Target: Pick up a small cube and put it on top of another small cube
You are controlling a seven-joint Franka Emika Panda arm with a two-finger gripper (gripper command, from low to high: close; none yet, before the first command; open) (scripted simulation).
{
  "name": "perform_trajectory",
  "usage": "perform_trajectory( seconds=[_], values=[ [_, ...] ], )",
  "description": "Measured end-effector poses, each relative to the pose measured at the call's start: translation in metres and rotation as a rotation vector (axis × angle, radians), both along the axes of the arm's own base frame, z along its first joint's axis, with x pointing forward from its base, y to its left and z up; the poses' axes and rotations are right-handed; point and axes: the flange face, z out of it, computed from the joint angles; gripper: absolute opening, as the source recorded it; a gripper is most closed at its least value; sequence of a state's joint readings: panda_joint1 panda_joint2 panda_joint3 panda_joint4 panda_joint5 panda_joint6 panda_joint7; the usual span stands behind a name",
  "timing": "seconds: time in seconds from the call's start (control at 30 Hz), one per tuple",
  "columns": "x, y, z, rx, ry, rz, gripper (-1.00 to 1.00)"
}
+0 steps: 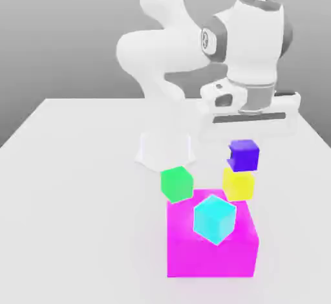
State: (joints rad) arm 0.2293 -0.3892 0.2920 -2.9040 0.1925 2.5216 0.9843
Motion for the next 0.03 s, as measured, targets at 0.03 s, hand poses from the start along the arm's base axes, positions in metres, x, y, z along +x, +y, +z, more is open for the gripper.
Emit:
perform_trajectory(
  seconds=[0.03],
  values=[
    [0.0,0.0,0.0,0.0,0.0,0.0,1.0]
  ],
)
